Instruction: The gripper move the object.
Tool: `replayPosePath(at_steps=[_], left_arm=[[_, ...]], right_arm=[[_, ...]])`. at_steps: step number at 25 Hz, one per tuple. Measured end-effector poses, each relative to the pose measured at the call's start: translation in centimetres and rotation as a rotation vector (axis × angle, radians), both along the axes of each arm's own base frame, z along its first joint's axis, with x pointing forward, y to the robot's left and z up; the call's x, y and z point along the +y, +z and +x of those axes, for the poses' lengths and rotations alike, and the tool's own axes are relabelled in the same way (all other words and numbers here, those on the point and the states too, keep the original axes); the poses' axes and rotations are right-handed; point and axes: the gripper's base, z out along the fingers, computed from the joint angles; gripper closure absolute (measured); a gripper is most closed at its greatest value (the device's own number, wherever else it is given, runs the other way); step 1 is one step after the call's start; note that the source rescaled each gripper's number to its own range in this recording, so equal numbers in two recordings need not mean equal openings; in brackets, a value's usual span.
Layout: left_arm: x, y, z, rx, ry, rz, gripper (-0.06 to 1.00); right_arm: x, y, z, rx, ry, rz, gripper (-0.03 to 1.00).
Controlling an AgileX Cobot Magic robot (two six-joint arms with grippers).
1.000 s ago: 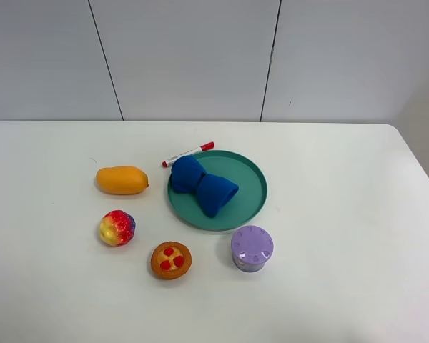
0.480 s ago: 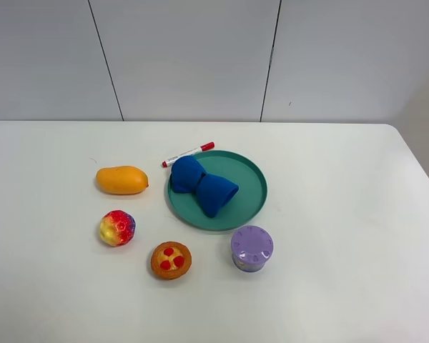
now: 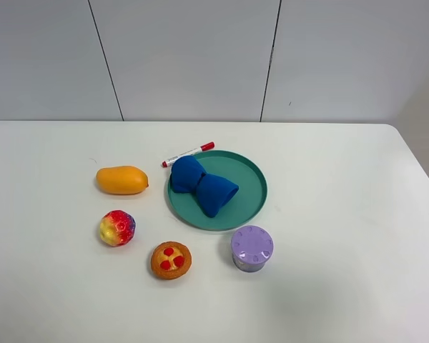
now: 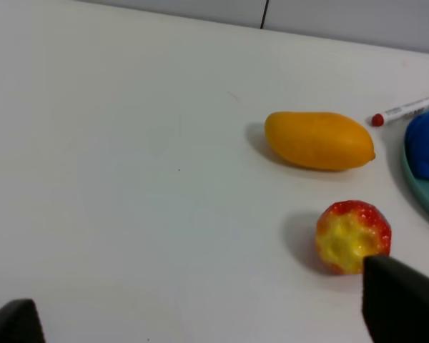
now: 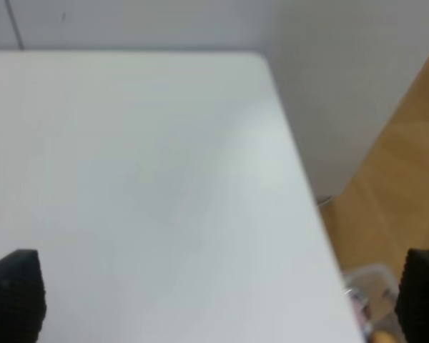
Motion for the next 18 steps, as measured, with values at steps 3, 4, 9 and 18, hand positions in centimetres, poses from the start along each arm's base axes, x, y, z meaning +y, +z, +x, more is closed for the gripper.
replayPosePath(at_steps=[3, 4, 9, 18], left_arm=[[0.0, 0.0, 0.0, 0.0, 0.0, 0.0, -0.06], [0.0, 0.0, 0.0, 0.0, 0.0, 0.0, -0.06], [0.0, 0.0, 0.0, 0.0, 0.0, 0.0, -0.06], [0.0, 0.0, 0.0, 0.0, 0.0, 0.0, -0.06]], right_arm=[[0.2, -2.9, 0.4, 0.015, 0.0, 0.045, -0.03], [0.2, -3.8, 0.5, 0.017, 0.001, 0.053, -0.03], [0.5, -7.5, 0.7, 0.044, 0.014, 0.092, -0.03], [0.6, -8.8, 0.1, -0.003, 0.096, 0.106, -0.02]])
